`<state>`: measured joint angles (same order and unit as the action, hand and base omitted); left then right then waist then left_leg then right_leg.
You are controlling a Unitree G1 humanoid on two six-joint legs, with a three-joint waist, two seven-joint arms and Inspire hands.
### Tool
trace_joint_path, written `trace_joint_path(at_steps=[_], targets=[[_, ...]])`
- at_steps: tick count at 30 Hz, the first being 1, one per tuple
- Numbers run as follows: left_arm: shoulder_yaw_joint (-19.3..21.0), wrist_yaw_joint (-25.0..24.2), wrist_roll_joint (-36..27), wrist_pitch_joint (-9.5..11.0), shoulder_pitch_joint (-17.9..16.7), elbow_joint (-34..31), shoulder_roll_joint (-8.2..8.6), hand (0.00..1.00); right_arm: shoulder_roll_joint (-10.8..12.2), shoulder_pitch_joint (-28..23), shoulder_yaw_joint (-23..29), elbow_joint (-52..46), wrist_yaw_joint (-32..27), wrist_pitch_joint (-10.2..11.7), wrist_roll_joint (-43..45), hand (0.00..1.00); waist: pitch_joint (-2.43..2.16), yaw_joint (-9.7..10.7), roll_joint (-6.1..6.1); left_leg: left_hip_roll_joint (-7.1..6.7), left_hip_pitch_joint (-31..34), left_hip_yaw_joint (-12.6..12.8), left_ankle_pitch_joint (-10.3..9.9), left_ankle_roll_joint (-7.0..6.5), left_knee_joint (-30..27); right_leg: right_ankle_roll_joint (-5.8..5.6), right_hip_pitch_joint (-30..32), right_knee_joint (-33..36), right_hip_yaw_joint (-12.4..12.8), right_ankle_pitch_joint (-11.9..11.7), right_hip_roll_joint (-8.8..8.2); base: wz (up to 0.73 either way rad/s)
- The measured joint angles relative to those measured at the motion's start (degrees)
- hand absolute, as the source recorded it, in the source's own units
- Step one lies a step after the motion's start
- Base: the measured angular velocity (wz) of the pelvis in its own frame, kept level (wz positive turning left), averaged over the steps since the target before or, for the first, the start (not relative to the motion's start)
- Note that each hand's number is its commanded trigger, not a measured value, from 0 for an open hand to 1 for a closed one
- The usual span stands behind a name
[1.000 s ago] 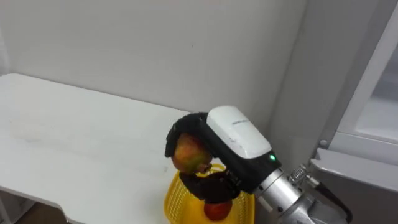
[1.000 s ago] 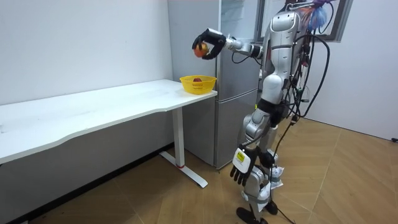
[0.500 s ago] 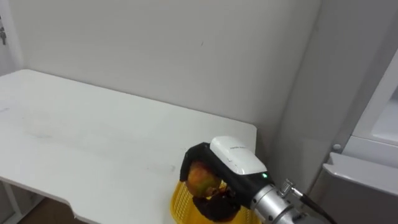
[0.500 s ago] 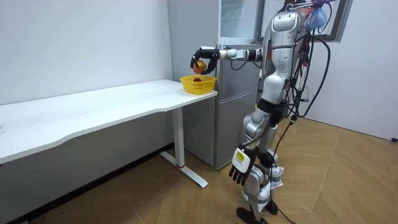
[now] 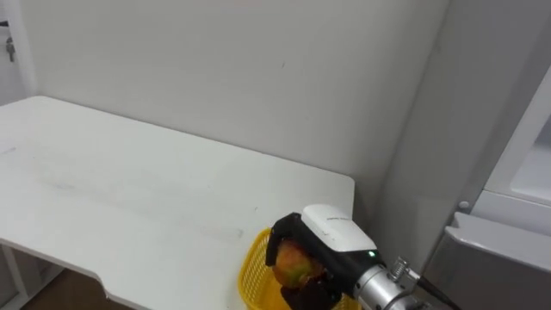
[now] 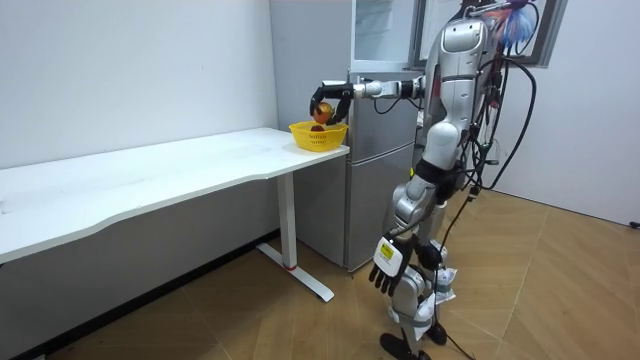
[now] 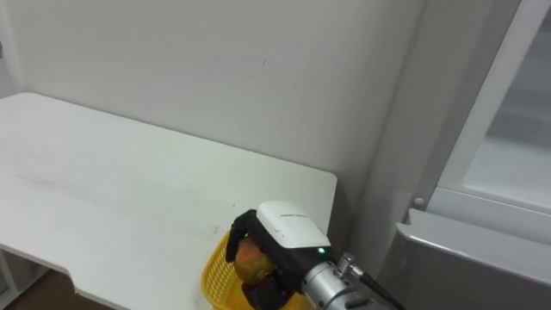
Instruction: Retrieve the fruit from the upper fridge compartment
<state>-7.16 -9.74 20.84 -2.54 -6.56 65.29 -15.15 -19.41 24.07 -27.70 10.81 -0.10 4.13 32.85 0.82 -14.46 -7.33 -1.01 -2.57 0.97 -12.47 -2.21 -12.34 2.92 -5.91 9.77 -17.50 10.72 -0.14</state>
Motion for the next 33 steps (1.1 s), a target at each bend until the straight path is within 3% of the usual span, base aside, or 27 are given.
trace_joint_path(at_steps=[11, 33], targets=[[0.05, -1.05, 0.11, -0.01, -0.02, 0.01, 0.00, 0.00, 0.07, -0.58, 0.00, 0.01, -0.02, 0.06, -0.01, 0.00, 0.19, 0.08, 0.28, -0.06, 0.13, -0.51, 0.00, 0.00, -0.03, 0.00, -0.01, -0.05, -0.22, 0.00, 0.01, 0.00], [0.07, -0.72, 0.06, 0.00, -0.01, -0.25, 0.01, 0.00, 0.14, -0.58, 0.01, -0.01, -0.06, 0.17, -0.17, 0.00, -0.02, 0.41, 0.59, -0.03, 0.10, -0.17, -0.01, -0.01, -0.37, 0.04, -0.02, 0.03, 0.01, -0.03, -0.04, 0.00]])
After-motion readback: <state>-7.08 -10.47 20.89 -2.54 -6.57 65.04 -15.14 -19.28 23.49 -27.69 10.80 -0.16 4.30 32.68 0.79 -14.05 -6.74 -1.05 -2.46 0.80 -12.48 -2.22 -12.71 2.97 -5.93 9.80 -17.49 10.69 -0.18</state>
